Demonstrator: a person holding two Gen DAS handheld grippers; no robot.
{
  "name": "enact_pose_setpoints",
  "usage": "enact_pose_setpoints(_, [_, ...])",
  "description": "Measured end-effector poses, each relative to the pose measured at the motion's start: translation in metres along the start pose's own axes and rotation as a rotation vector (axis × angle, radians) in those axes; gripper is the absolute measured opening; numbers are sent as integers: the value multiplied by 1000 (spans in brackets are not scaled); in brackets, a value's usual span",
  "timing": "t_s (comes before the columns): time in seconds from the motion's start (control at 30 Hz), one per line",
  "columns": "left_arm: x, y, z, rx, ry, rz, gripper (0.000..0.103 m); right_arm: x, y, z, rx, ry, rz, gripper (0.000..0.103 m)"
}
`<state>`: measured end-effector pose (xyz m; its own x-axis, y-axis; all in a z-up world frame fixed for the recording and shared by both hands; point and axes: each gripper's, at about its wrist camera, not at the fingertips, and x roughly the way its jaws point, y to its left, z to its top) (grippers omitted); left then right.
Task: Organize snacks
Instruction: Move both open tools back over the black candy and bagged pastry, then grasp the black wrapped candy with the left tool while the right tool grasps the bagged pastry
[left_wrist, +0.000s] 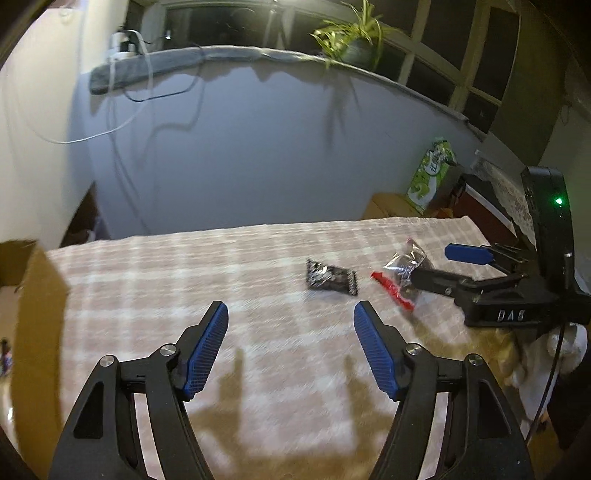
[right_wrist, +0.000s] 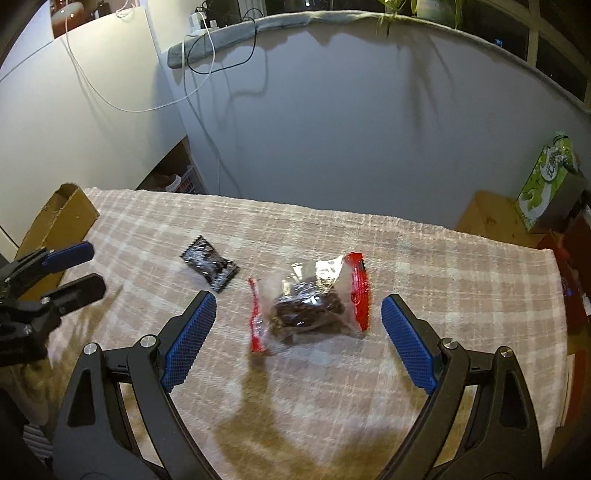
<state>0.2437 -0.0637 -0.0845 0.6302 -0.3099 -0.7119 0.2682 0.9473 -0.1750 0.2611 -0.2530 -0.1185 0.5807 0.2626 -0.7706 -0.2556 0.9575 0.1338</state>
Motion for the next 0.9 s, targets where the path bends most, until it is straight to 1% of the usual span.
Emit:
enact_pose_setpoints(0.2, [30, -19, 10, 61, 18, -13, 71, 18, -2, 1, -39, 15, 5, 93])
enact_pose_setpoints(0.33, [46, -28, 11, 125, 26, 1, 71, 26, -2, 2, -60, 18, 1, 93])
enact_pose_setpoints(0.47, [55, -32, 12, 167, 39, 6, 70, 35, -3, 5, -68, 27, 0, 93])
enact_pose_setpoints(0.6, [61, -34, 15, 209, 50, 5, 70, 42, -8, 5, -67, 45, 23, 93])
enact_pose_setpoints(0.77, [68, -36, 16, 226, 76, -3, 70, 46, -6, 7, -105, 51, 12, 91])
enact_pose_setpoints(0.83, [73, -37, 16, 228, 95, 2, 67, 47, -5, 7, -118, 51, 9, 89])
enact_pose_setpoints(0.87, [75, -37, 16, 226, 102, 7, 63, 47, -5, 7, -121, 51, 12, 89])
enact_pose_setpoints(0.9, [78, -37, 17, 225, 110, 13, 63, 47, -6, 7, -122, 52, 19, 88])
